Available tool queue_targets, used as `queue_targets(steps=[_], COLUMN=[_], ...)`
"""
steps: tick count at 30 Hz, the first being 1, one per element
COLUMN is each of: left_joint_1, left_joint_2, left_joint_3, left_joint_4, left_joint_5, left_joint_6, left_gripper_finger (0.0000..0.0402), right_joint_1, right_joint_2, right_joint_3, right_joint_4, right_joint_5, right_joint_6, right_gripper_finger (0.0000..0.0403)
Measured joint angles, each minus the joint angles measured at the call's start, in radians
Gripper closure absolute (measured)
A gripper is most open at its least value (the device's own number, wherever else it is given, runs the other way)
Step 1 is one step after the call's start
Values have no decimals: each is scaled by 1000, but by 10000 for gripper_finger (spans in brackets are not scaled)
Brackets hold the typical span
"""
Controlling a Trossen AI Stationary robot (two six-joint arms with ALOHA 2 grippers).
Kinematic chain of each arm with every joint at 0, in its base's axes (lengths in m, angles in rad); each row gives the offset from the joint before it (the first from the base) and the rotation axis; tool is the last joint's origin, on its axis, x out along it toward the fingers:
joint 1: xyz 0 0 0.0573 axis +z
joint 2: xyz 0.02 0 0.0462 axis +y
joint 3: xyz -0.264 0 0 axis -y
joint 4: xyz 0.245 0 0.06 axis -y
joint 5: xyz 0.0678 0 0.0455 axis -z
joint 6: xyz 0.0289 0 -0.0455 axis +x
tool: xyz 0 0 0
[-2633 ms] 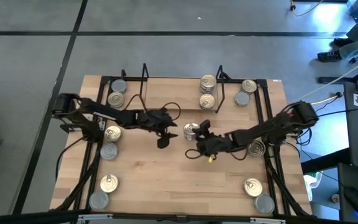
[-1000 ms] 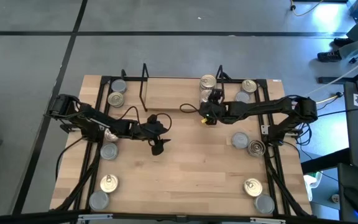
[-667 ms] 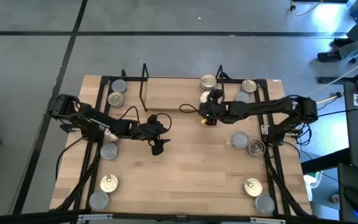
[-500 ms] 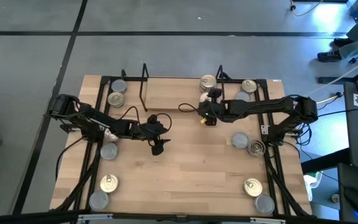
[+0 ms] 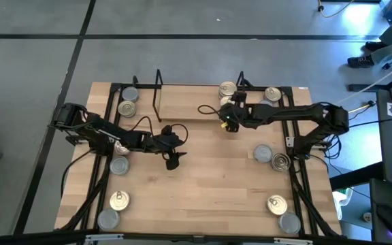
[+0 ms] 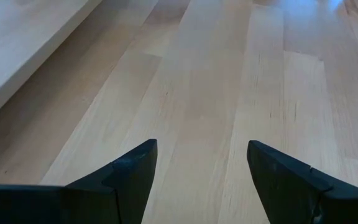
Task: Stack canned seafood by type on shelf
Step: Put the green tuna can on the shelf
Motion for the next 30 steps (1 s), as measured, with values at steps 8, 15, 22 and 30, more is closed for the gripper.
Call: queue_targets(steps=[8,15,22,30], left_joint_1=[0,15,46,45], left_joint_2=[0,0,12,107], left_joint_3=[0,0,0,1], left_joint_4=[1,-23,102,207], left_joint_5=[0,3,54,68], left_joint_6=[0,-94,10,143], left_gripper_finger=[153,153,153,153], right_joint_1=[130,255,350,351], right_joint_2=[-70,-149,-163,-164], right_joint_3=[56,74,59,-124], right_joint_4=[-98,-359,-701,-724], right_joint_5=[-8,-150,-296,-436], right_joint_6=[34,355,759,935], right_gripper_finger=[29,29,29,29])
